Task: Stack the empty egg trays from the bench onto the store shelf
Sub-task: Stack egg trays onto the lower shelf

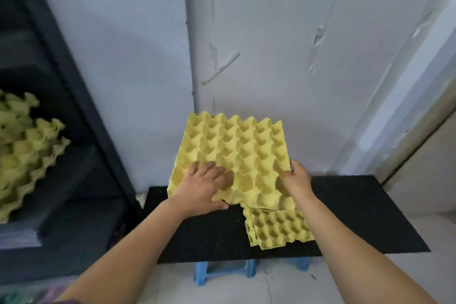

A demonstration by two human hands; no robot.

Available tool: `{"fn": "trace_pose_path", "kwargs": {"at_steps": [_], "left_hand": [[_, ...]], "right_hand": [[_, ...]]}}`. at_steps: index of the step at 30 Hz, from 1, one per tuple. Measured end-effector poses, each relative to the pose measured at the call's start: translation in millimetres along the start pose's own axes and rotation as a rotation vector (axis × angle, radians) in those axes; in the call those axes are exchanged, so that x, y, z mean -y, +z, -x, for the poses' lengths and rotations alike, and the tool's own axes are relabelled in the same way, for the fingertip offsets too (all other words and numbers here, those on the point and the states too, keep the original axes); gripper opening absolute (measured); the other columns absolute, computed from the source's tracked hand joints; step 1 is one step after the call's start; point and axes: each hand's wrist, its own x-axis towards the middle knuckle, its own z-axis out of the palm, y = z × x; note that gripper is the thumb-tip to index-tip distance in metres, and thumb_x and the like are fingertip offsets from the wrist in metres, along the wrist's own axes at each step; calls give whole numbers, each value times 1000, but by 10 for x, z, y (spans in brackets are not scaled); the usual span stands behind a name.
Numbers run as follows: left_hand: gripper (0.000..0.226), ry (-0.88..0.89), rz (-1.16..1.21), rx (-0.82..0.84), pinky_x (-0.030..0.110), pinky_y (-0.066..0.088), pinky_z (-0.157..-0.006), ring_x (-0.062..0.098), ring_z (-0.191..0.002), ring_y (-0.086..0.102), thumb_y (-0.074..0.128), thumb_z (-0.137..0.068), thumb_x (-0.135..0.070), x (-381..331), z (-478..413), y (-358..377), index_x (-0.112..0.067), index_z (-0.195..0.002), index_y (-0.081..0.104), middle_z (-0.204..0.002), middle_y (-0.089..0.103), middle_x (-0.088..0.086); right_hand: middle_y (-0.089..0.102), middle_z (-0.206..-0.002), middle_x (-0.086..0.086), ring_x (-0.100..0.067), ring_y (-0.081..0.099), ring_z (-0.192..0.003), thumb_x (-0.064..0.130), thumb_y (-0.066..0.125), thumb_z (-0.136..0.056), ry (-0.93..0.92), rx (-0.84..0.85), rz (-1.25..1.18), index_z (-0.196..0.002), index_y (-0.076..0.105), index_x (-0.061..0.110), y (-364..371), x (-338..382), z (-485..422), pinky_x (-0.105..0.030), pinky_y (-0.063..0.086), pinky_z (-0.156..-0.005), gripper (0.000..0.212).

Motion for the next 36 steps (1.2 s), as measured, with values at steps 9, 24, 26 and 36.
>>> {"fn": "trace_pose_path", "kwargs": {"at_steps": [9,24,26,36], "left_hand": [[69,-293,-101,-127,42,29,-106,29,-134,34,57,-73,-32,362,1741,-382,-32,-139,37,-136,47,-4],[88,-926,76,-417,50,13,-111,23,-144,0,37,-70,-82,1723,4316,-536,-35,-143,30,-157,1,3],[79,-952,181,-517,51,16,-110,25,-143,3,26,-77,-77,1837,4477,-527,-31,-141,34,-156,2,5],[69,-1140,343,-573,46,35,-99,36,-128,33,62,-79,-19,2102,4628,-560,-24,-140,32,-148,26,13]], "right_hand": [[57,-129,-1,-20,57,-108,1,36,-90,-194,262,-23,-133,49,16,995,762,1033,-34,48,-90,47],[47,-138,-3,-23,48,-123,6,38,-94,-283,430,-284,-140,40,23,2854,1625,2738,-51,41,-103,49],[48,-138,-3,-23,48,-123,6,39,-94,-277,417,-313,-140,41,22,3012,1644,2923,-50,41,-103,49],[48,-139,-3,-21,48,-124,5,40,-93,-266,311,-359,-139,42,26,3177,1586,3317,-48,40,-105,50]]}}
